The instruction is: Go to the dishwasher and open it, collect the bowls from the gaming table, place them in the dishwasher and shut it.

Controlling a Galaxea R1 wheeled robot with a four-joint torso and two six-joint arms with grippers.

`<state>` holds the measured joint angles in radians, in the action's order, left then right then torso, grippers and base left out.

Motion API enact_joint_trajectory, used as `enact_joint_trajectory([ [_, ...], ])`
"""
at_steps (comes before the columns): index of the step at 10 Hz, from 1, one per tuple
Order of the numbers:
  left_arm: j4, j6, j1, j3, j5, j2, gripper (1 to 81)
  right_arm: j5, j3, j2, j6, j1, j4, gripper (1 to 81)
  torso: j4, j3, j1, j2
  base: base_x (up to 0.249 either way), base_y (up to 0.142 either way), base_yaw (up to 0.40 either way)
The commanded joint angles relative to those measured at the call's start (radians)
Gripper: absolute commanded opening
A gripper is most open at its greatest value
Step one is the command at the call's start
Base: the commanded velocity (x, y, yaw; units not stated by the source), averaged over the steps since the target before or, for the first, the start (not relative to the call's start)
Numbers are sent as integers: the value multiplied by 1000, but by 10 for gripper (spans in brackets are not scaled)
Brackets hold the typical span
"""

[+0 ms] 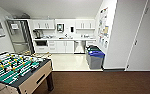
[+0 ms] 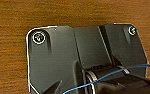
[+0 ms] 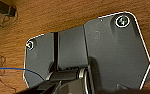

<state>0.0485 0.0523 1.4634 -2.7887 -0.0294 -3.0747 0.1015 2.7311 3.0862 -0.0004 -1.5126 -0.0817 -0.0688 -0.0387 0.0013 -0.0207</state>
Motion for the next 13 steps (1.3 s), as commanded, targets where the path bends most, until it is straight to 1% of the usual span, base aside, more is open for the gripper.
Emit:
enact_joint_trajectory([
  [1,-9,6,-51,1,49,2,811,-54,-4,5,-1,48,-10,811,0,0,0,0,185,0,0],
  [13,-7,6,-51,1,48,2,811,-55,-8,8,-4,41,-10,811,0,0,0,0,185,0,0],
])
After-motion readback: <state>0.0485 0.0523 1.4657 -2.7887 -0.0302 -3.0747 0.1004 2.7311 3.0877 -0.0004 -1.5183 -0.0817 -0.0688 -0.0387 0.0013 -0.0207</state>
